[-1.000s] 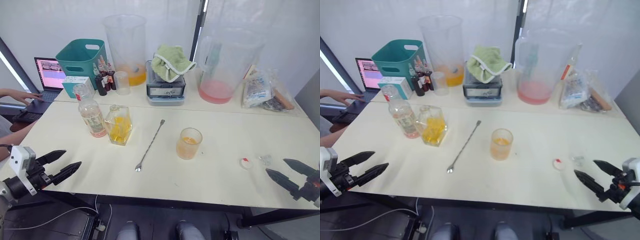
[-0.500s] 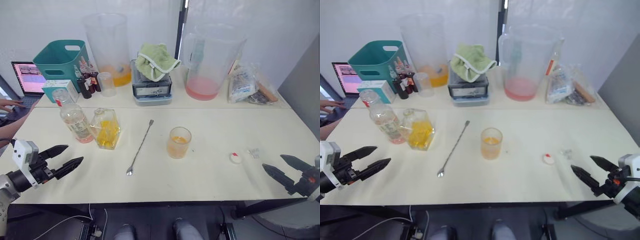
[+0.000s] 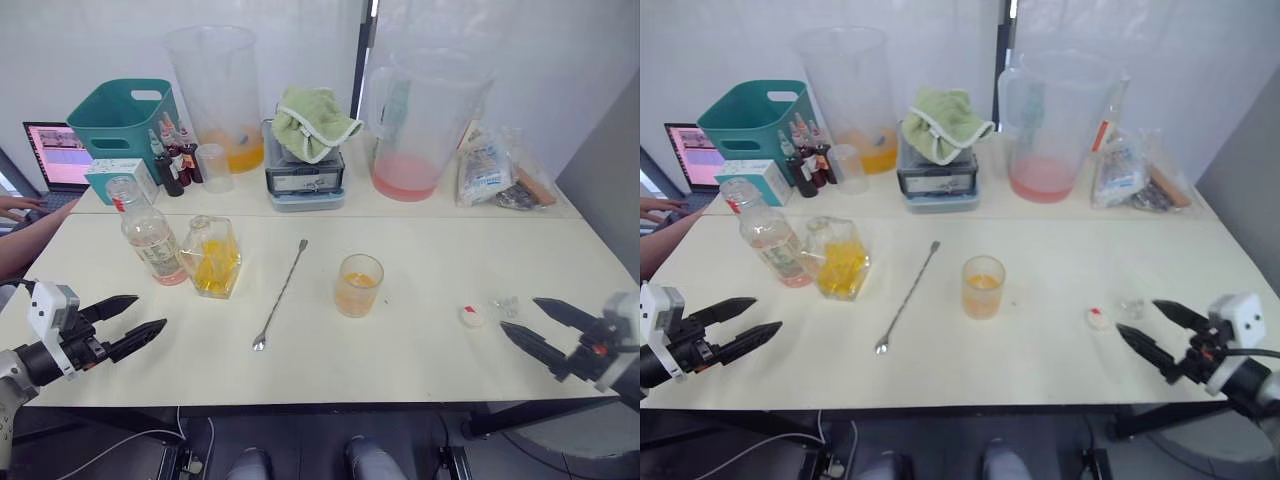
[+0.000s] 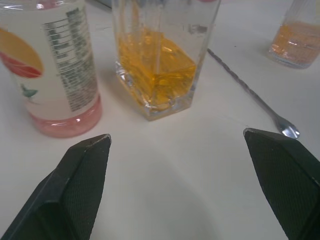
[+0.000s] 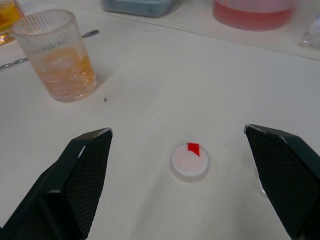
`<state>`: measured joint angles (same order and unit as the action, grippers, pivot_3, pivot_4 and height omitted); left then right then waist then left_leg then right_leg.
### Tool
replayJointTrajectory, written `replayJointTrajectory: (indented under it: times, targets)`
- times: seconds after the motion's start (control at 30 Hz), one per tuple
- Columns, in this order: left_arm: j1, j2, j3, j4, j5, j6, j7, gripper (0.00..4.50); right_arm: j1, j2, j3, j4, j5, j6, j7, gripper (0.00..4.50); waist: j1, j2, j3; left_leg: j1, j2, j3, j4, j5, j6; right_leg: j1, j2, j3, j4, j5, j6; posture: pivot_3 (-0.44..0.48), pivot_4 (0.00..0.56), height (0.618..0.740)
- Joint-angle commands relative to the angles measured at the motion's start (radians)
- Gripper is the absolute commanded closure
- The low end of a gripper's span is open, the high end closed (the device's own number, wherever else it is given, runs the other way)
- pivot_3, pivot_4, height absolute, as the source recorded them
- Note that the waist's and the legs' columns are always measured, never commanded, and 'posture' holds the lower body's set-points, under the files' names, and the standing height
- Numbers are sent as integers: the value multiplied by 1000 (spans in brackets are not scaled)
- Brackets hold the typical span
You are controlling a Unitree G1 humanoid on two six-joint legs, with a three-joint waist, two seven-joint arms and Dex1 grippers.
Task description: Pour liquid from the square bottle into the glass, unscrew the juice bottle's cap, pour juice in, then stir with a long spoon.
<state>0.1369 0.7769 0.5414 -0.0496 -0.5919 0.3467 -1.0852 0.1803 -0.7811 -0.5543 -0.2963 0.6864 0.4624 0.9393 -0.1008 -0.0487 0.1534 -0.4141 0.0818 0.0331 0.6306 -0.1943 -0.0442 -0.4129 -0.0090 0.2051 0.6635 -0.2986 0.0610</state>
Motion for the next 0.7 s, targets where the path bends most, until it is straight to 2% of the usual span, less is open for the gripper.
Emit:
replayJointTrajectory:
  times: [0.03, 0.2, 0.3, 0.37, 0.47, 0.53, 0.63, 0.7]
  targets:
    - [55, -66, -4, -185, -36, 52, 117, 7, -103, -55, 65, -55, 71, 48, 57, 0, 0, 0, 0, 0, 0, 0, 0, 0, 0, 1, 0, 0, 0, 0, 0, 0, 150, 738]
    - [122, -205, -76, -466, -54, 190, 381, 7, -281, -101, 214, -42, 110, 105, 150, 0, 11, -1, 0, 1, 0, -4, 2, 0, 1, 5, 0, -3, -1, 0, 0, 0, 150, 738]
    - [112, -291, -170, -603, -37, 291, 578, 7, -378, -121, 291, -22, 117, 128, 224, 0, 24, 0, 1, 1, -2, -8, 5, 0, 1, 8, -1, -6, -1, 0, 1, 0, 150, 738]
    - [104, -322, -233, -667, -36, 335, 644, 7, -415, -132, 330, -18, 116, 139, 265, 0, 33, -1, 1, 0, -2, -9, 8, -1, 1, 10, -1, -6, -1, 0, 1, 0, 150, 738]
    - [12, -367, -369, -704, 3, 440, 780, 7, -495, -151, 387, 10, 117, 158, 332, 0, 39, -1, 1, 0, -3, -11, 10, -1, 1, 11, -2, -8, -1, 0, 2, 0, 150, 738]
    - [-19, -375, -416, -717, 16, 477, 822, 7, -516, -156, 400, 20, 117, 165, 353, 0, 39, -1, 1, -1, -4, -13, 11, -1, 1, 11, -1, -8, -1, 1, 2, 0, 150, 738]
    - [-139, -415, -531, -641, 116, 588, 958, 7, -559, -156, 410, 30, 121, 185, 357, 0, 41, 0, 0, 0, -4, -14, 12, -1, 1, 12, -2, -8, -1, 1, 3, 0, 150, 738]
    - [-199, -417, -587, -595, 157, 655, 994, 7, -562, -154, 402, 22, 136, 207, 344, 0, 41, 0, 0, -1, -5, -16, 12, -1, 1, 12, -2, -9, -1, 1, 3, 0, 150, 738]
